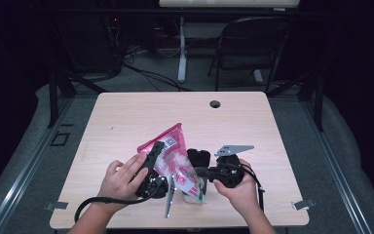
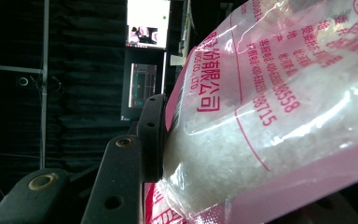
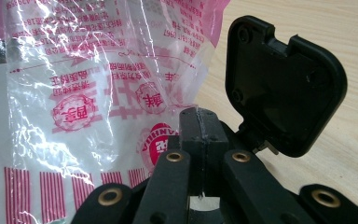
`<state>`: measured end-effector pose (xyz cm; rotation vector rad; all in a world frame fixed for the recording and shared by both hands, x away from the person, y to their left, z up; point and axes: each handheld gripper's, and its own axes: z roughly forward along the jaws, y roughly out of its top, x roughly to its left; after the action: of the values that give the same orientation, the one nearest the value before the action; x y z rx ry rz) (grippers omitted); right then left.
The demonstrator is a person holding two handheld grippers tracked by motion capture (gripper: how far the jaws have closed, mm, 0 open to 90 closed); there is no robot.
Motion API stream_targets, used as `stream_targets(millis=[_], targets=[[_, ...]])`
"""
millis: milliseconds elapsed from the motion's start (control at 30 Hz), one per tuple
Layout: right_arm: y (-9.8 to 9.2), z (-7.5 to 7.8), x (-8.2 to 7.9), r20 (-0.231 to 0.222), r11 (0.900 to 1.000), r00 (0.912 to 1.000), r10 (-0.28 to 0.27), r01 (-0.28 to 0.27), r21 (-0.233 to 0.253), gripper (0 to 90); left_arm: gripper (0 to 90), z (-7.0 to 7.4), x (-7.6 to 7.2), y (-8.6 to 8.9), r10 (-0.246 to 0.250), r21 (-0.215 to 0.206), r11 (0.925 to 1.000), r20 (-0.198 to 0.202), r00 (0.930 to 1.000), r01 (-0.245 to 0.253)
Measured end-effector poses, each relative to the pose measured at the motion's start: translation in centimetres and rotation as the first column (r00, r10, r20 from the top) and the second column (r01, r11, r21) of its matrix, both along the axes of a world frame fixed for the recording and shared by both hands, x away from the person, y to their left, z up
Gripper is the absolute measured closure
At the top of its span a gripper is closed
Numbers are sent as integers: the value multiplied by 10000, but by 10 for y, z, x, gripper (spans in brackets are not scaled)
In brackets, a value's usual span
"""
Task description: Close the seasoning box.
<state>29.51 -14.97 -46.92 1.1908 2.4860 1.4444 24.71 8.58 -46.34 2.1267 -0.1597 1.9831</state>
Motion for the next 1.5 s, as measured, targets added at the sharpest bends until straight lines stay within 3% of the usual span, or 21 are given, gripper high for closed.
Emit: stream_targets(millis=[1000, 1500], targets=[[-3, 0, -1, -29, 9997, 10000, -57, 56, -251, 900, 644, 0, 0, -3, -66, 99, 9999, 18, 10000, 66], [-5, 3, -1, -4, 10000, 10000, -85, 85, -51, 900, 646, -8, 4, 10, 242, -464, 9986, -480, 9986, -265]])
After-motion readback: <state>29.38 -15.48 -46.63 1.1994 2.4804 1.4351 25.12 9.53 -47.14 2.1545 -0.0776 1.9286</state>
